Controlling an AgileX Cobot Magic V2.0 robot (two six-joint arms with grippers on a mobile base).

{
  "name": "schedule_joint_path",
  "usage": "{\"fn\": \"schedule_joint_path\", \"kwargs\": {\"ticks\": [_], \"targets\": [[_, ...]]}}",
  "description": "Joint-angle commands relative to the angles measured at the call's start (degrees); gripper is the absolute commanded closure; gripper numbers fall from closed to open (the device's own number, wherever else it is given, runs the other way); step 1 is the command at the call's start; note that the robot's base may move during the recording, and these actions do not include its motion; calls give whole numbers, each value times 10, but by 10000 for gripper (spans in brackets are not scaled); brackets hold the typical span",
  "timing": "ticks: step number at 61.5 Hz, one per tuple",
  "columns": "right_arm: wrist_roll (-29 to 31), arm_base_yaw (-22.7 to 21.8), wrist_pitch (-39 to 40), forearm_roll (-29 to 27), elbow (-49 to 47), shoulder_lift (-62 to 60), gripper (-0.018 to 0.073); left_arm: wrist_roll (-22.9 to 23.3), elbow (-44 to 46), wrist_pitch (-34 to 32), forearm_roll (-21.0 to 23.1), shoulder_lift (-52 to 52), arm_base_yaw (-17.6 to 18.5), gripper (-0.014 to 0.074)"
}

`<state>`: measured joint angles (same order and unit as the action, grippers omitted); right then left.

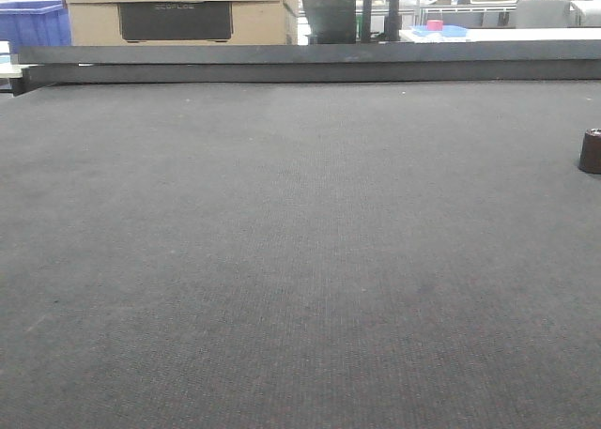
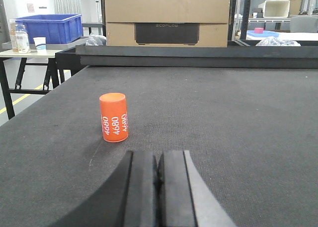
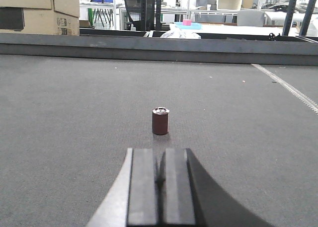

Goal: Place cylindrical capacitor in blue bin on shelf
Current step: 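Lower both grippers toward the orange cylinder and the dark-red capacitor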

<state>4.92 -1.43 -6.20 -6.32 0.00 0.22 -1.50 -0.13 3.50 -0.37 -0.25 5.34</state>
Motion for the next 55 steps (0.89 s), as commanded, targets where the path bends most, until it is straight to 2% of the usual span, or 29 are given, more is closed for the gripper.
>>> {"fn": "schedule_joint_path", "kwargs": {"ticks": [1, 23, 32, 38, 55], "targets": [[1, -1, 11, -1, 0, -2, 721, 0, 1, -14, 4, 2, 0, 707], [1, -1, 11, -1, 0, -2, 721, 0, 1, -16, 4, 2, 0, 707], [1, -1, 11, -1, 0, -2, 721, 1, 1, -44, 4, 2, 0, 707], [1, -1, 19, -1, 0, -2, 721, 3, 1, -51, 55, 2, 0, 707], [1, -1, 127, -1, 0, -2, 721, 3, 1, -119, 57, 2, 0, 707]]}}
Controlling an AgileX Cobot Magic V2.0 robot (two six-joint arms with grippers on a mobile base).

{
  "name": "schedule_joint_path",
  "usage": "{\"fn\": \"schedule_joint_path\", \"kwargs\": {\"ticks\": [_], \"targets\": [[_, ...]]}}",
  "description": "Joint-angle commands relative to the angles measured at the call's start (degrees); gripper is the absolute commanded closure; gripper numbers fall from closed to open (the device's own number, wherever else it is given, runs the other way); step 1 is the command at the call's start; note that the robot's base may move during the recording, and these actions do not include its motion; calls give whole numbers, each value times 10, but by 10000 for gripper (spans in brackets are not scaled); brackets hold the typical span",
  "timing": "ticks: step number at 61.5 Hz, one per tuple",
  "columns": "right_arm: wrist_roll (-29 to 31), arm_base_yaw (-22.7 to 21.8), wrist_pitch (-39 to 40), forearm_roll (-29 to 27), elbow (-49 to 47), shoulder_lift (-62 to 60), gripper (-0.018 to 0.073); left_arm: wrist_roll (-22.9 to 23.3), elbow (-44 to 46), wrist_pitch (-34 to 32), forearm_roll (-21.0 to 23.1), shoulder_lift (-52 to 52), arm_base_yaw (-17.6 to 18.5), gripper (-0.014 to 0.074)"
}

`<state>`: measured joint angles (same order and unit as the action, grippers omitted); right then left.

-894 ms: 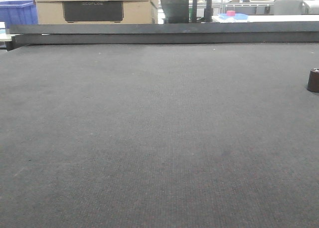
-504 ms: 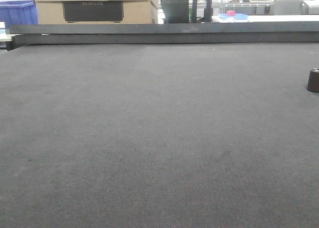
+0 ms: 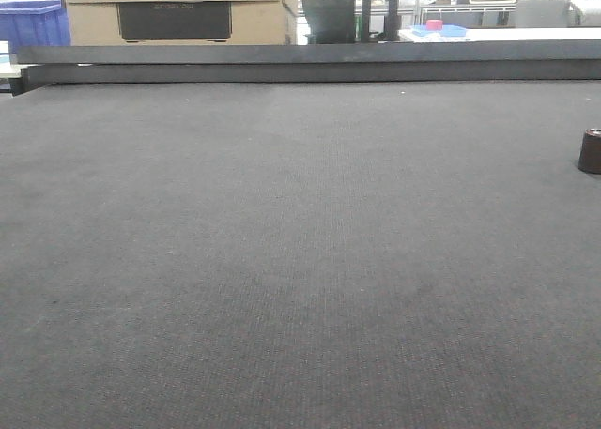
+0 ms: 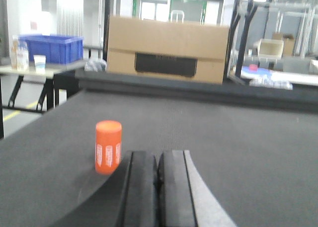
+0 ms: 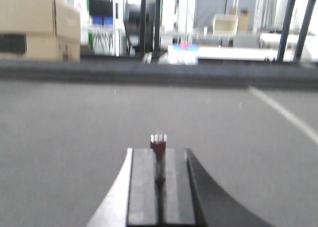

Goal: Place cylindrical capacitor in blue bin on shelf
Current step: 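Lower both grippers toward the orange cylinder and the dark-red capacitor, then close left gripper on orange cylinder, right gripper on dark-red capacitor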

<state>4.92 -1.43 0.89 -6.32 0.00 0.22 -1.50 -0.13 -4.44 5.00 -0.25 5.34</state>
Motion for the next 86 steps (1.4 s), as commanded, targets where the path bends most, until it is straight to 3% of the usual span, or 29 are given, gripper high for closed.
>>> {"fn": "schedule_joint_path", "kwargs": {"ticks": [1, 10, 15, 26, 29, 34, 41, 46, 54, 59, 71, 86], "targets": [[1, -1, 67, -1, 0, -2, 721, 3, 1, -41, 4, 2, 0, 707], [1, -1, 129, -16, 0, -2, 721, 3, 38, -26, 3, 2, 0, 707], [1, -1, 122, -43, -12, -2, 721, 3, 83, 22, -12, 2, 0, 707], [1, -1, -45, -43, -174, -1, 692, 3, 216, 192, -50, -17, 0, 706], [1, -1, -72, -43, -216, 16, 620, 3, 249, 226, -50, -36, 0, 697], [1, -1, -102, -43, -276, 53, 406, 3, 291, 268, -53, -70, 0, 624], [1, -1, -108, -44, -327, 123, 97, 3, 327, 276, -53, -114, 0, 433], [1, -1, -108, -44, -347, 176, -13, 3, 339, 274, -53, -137, 0, 292], [1, -1, -93, -44, -353, 275, -10, 3, 342, 273, -50, -178, 0, 61], [1, -1, -81, -42, -352, 338, -10, 3, 342, 276, -50, -195, 0, -26], [1, -1, 24, -41, -311, 501, -10, 3, 341, 276, -22, -208, 3, -5], [1, -1, 241, -40, -260, 706, -10, 3, 341, 276, -22, -208, 12, -5]]}}
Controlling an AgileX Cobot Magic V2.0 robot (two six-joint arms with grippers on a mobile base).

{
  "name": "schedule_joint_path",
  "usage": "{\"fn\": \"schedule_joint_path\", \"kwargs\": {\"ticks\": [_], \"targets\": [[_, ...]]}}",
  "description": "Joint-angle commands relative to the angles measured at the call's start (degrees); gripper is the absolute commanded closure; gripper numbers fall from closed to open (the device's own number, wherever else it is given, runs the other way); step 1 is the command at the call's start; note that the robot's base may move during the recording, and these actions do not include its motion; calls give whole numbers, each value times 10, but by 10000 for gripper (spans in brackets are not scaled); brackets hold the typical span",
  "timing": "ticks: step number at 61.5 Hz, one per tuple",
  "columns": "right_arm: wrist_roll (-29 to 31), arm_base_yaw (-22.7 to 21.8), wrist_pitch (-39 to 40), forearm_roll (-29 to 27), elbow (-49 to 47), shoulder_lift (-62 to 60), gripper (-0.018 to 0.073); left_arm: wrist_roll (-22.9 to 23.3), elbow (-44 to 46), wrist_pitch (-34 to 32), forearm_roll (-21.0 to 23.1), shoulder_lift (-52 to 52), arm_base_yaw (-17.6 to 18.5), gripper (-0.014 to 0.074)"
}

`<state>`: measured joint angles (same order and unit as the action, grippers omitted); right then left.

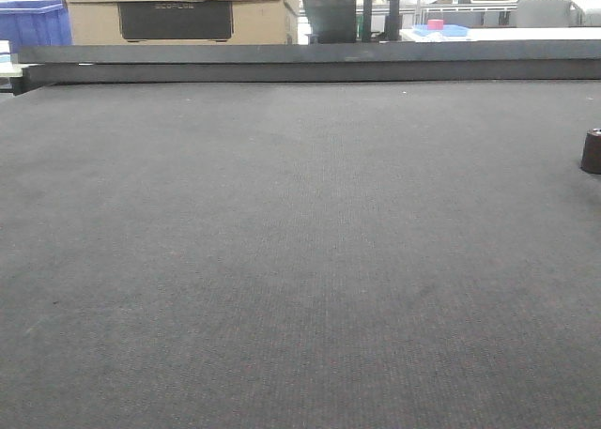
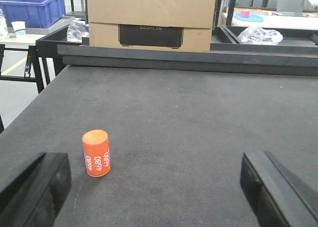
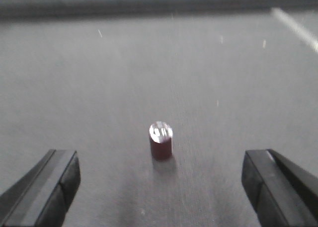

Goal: Place cylindrical capacitor in blue bin on shelf
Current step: 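Close left gripper on orange cylinder, right gripper on dark-red capacitor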

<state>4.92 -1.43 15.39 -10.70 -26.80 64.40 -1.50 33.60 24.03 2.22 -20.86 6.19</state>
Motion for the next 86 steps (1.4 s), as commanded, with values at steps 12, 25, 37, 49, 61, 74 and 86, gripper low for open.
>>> {"fn": "schedule_joint_path", "kwargs": {"ticks": [12, 25, 37, 49, 61, 74, 86], "targets": [[1, -1, 299, 4, 7, 214, -10, 3, 4, -10, 5, -2, 3, -5], [1, -1, 381, 4, -43, 349, -10, 3, 4, -10, 5, -2, 3, -5], [1, -1, 390, 15, -119, 442, -10, 3, 4, -10, 5, -2, 3, -5], [1, -1, 390, 22, -172, 504, -10, 3, 4, -10, -1, -2, 3, -5], [1, -1, 387, 22, -196, 532, 53, 3, 4, -10, -1, -2, 3, -5], [1, -1, 388, 22, -197, 536, 433, 3, 4, -9, 1, -2, 3, -5], [1, -1, 378, 22, -197, 514, 691, 3, -6, -7, -1, -9, 3, -5]]}}
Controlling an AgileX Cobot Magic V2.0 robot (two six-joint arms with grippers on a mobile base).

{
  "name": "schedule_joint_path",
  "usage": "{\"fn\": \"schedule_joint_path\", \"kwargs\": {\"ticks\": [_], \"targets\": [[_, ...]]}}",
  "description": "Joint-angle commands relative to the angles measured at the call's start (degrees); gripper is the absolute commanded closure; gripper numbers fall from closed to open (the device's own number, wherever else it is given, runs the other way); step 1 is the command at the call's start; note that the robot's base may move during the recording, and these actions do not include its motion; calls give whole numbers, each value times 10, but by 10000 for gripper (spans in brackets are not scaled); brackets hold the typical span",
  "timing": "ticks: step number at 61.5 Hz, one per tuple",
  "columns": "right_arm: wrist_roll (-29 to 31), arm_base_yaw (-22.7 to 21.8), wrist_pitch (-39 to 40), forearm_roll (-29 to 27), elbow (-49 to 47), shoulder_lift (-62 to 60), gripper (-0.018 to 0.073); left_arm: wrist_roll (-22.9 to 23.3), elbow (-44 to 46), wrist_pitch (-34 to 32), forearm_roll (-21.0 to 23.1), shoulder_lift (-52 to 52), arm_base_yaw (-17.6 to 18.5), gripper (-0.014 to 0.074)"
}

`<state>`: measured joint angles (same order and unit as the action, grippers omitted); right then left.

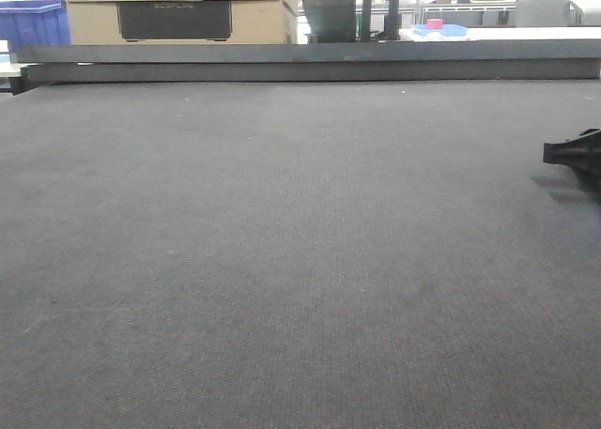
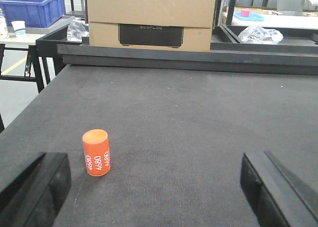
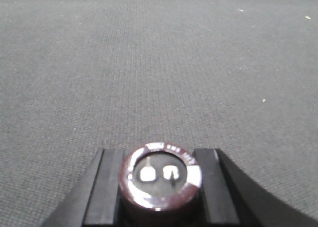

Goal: Place cylindrical capacitor in blue bin on shelf
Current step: 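Close left gripper on orange cylinder, right gripper on dark-red capacitor, then lift both held objects up off the felt tabletop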

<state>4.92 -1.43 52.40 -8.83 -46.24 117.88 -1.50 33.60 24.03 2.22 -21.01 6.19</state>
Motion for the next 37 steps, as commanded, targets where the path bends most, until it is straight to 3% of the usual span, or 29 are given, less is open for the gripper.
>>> {"fn": "schedule_joint_path", "kwargs": {"ticks": [1, 8, 13, 28, 31, 37], "targets": [[1, -1, 7, 3, -2, -25, 702, 3, -11, -7, -1, -9, 3, -5], [1, -1, 7, 3, 5, -67, 721, 3, -40, -25, -9, -42, 3, -5], [1, -1, 7, 3, 14, -108, 721, 3, -62, -80, -22, -85, 3, -5], [1, -1, -21, 3, 25, -219, 721, 3, -95, -330, -22, -308, -10, -5], [1, -1, -28, 3, 25, -237, 721, 3, -95, -420, -2, -380, -17, -5], [1, -1, -45, 3, 25, -260, 721, 3, -91, -535, 38, -489, -28, -5]]}}
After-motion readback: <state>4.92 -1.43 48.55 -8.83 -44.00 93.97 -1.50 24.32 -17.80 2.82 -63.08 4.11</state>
